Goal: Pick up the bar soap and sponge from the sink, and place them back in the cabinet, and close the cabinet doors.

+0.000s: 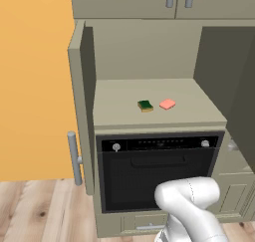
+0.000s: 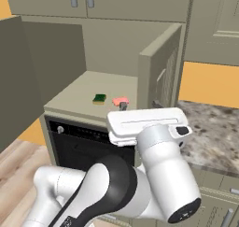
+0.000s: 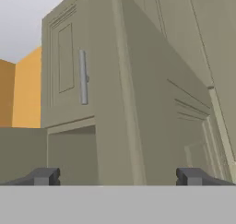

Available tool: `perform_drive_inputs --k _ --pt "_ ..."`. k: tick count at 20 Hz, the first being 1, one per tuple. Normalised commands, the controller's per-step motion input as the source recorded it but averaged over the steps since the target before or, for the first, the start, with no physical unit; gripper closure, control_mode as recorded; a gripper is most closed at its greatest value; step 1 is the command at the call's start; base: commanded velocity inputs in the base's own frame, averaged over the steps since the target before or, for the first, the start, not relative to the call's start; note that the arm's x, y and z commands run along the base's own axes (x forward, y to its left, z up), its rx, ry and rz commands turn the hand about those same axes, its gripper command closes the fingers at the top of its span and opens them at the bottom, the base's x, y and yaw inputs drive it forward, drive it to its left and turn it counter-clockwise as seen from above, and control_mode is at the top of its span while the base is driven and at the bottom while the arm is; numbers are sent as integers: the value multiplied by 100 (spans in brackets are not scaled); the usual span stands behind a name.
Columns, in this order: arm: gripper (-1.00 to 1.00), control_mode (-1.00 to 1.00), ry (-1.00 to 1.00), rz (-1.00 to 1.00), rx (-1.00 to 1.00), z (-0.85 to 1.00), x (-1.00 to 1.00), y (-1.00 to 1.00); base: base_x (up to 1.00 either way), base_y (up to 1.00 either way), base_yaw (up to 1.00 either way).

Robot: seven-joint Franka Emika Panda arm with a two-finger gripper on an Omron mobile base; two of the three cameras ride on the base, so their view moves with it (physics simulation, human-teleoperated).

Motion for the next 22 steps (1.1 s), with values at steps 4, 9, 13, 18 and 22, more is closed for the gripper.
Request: perform_drive_inputs --k 4,9,13,18,22 --pt "-100 -100 0 9 0 0 11 58 0 0 0" --pt "-100 -100 0 5 0 0 15 56 0 0 0" --pt "-100 -100 -2 0 0 0 13 51 0 0 0" --pt "-100 -100 -1 0 0 0 27 48 0 0 0" --pt "-100 -100 0 0 0 0 37 46 0 0 0"
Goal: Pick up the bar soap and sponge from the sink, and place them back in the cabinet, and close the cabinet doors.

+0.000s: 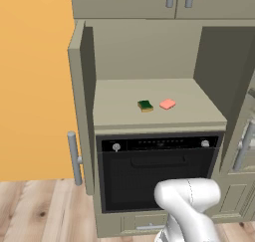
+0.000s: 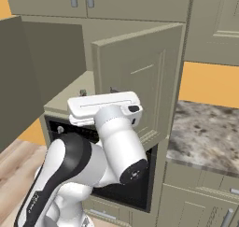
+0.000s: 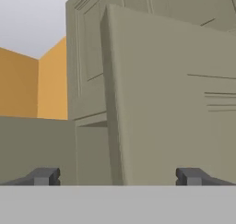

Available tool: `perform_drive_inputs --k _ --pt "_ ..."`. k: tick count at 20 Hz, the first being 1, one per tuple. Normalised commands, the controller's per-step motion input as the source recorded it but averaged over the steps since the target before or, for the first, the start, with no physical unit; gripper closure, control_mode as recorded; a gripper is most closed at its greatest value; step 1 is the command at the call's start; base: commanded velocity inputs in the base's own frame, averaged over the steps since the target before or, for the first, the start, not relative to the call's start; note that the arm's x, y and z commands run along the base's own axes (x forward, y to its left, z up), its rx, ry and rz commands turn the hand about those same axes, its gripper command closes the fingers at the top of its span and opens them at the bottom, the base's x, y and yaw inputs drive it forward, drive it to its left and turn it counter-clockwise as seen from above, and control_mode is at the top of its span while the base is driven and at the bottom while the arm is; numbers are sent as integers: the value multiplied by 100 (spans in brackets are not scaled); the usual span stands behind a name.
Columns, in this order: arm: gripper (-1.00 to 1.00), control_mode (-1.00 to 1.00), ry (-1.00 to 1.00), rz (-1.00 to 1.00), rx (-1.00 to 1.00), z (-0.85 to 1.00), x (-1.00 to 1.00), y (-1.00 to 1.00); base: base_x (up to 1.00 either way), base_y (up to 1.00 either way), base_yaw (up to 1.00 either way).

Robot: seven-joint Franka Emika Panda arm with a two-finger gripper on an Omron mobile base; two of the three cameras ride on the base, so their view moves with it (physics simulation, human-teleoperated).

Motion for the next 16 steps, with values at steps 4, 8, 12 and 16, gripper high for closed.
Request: perform_drive_inputs --k 4,8,12,16 --pt "-100 -100 0 1 0 0 41 43 0 0 0" --pt "-100 -100 0 2 0 0 42 34 0 0 0" --pt "-100 -100 0 4 0 0 39 23 0 0 0" --pt "-100 -100 0 10 0 0 31 15 0 0 0"
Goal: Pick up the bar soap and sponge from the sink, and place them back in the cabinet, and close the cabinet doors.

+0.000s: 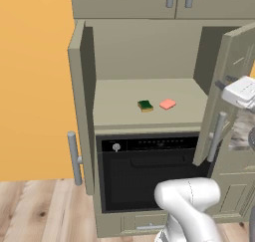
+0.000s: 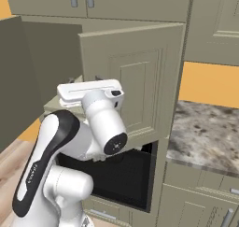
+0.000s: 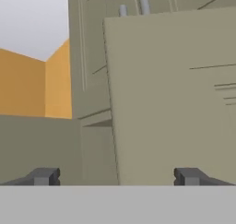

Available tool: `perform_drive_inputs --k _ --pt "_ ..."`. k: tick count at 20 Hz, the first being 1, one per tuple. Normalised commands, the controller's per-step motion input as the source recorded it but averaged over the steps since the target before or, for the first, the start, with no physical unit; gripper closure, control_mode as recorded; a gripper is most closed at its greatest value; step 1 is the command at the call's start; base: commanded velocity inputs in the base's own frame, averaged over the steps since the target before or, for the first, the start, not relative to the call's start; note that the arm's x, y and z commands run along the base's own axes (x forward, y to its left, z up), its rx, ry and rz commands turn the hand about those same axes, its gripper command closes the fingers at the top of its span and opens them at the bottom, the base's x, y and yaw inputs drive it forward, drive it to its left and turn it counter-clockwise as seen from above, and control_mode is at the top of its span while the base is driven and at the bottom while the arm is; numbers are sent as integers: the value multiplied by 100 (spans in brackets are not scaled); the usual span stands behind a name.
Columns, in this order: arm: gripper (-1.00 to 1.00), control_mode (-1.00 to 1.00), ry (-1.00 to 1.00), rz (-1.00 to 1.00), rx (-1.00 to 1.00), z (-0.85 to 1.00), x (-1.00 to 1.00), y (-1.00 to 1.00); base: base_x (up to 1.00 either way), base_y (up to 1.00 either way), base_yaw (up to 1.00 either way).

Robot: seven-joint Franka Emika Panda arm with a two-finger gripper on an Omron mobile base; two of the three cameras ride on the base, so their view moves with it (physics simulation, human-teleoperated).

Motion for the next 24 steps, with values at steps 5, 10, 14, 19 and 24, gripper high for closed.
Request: perform_drive_inputs --k 5,10,14,19,24 --pt "-100 -100 3 14 0 0 24 14 0 0 0" --pt "-100 -100 4 15 0 0 7 20 0 0 0" --pt "-100 -100 1 4 0 0 22 15 0 0 0" --pt "-100 -100 0 -1 0 0 35 3 0 0 0" --pt "-100 -100 0 -5 0 0 31 0 0 0 0"
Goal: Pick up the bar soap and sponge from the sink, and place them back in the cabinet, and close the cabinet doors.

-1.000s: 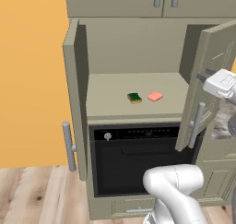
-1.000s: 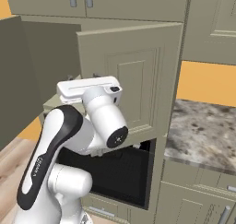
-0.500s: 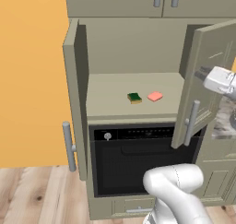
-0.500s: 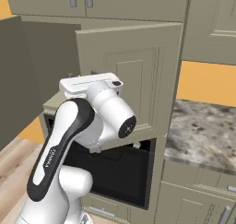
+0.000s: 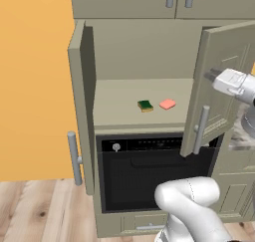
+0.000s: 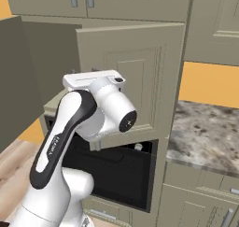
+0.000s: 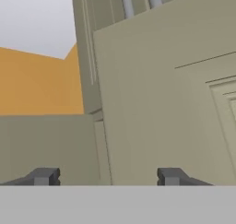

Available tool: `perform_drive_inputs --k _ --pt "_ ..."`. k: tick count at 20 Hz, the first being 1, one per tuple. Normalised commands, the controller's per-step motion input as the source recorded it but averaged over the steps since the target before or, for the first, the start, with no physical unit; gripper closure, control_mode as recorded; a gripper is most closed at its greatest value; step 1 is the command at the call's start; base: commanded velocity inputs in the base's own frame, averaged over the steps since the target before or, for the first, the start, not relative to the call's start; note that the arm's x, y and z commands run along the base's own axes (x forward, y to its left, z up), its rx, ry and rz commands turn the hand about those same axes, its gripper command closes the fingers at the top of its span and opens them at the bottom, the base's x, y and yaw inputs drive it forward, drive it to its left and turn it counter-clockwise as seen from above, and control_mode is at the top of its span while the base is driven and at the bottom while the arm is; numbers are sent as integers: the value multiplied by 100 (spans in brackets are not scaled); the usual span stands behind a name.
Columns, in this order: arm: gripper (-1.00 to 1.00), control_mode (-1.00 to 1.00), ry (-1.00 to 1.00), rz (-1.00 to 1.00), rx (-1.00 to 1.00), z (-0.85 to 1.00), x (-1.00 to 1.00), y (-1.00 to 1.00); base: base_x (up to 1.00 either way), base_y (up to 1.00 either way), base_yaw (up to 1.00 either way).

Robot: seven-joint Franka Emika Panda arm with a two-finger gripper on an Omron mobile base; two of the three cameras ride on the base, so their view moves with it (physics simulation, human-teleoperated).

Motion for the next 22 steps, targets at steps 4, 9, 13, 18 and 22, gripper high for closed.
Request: perform_drive_inputs --k 4,9,13,18,22 --pt "-100 -100 0 -9 -3 0 30 0 0 0 0" --pt "-100 -100 0 -10 -3 0 27 0 0 0 0" --pt "-100 -100 0 -9 -1 0 31 0 0 0 0" --pt "-100 -100 0 -8 -2 0 36 0 0 0 0" --pt "-100 -100 0 -7 -2 0 38 0 0 0 0"
